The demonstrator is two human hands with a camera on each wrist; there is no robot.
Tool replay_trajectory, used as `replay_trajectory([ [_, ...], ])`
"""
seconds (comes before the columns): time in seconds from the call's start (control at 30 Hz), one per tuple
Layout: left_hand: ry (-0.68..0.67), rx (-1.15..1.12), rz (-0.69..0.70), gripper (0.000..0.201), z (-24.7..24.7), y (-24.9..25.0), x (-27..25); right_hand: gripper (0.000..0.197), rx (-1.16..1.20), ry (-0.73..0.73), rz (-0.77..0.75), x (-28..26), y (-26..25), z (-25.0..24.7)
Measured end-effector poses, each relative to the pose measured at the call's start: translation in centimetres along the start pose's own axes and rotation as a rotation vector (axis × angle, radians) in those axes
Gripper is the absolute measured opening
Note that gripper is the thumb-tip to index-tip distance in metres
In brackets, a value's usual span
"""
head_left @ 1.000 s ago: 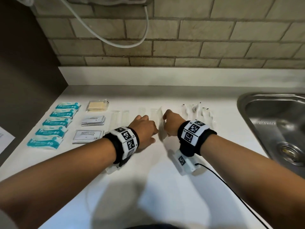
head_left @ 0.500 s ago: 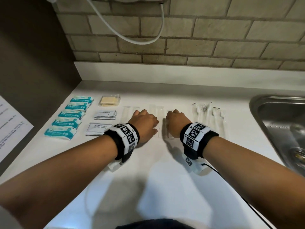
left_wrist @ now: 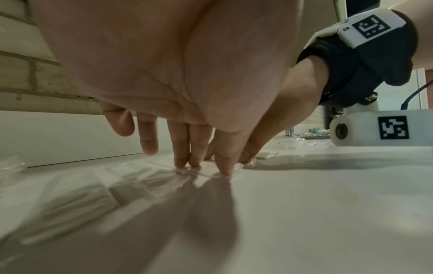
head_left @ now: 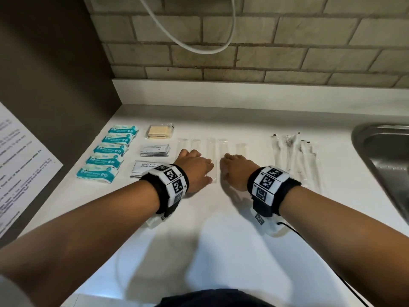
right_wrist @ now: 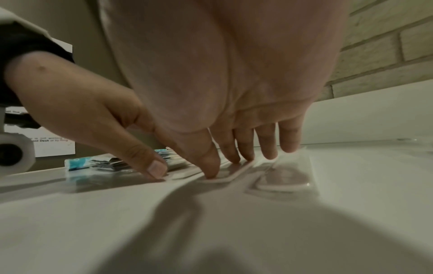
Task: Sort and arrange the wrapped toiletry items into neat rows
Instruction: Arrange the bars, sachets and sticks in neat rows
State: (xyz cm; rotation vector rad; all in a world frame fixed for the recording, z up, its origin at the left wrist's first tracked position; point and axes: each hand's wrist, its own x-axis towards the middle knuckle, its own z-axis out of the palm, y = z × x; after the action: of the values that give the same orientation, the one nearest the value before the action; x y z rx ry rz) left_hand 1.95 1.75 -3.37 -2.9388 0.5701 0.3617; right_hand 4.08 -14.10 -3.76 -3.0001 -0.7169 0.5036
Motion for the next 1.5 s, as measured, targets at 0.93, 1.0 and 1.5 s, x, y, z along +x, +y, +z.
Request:
replay_trajectory([
  [0.93,0.043,0.043,0.002,0.026,0.2,-1.2,1.2,0.031,0.123,-0.069,0.014,0.9,0.0,-0.2],
  [1.0,0.039,0.041,0.003,0.025,0.2,-1.1,1.3,0.037,0.101,-0.082,0.011,0.8,0.2,-0.2],
  [1.5,0.027,0.019,0.032,0.043,-1.0,2.1,2.6,0.062,-0.064,-0.134,0.172,-1.0,2.4,-1.6],
])
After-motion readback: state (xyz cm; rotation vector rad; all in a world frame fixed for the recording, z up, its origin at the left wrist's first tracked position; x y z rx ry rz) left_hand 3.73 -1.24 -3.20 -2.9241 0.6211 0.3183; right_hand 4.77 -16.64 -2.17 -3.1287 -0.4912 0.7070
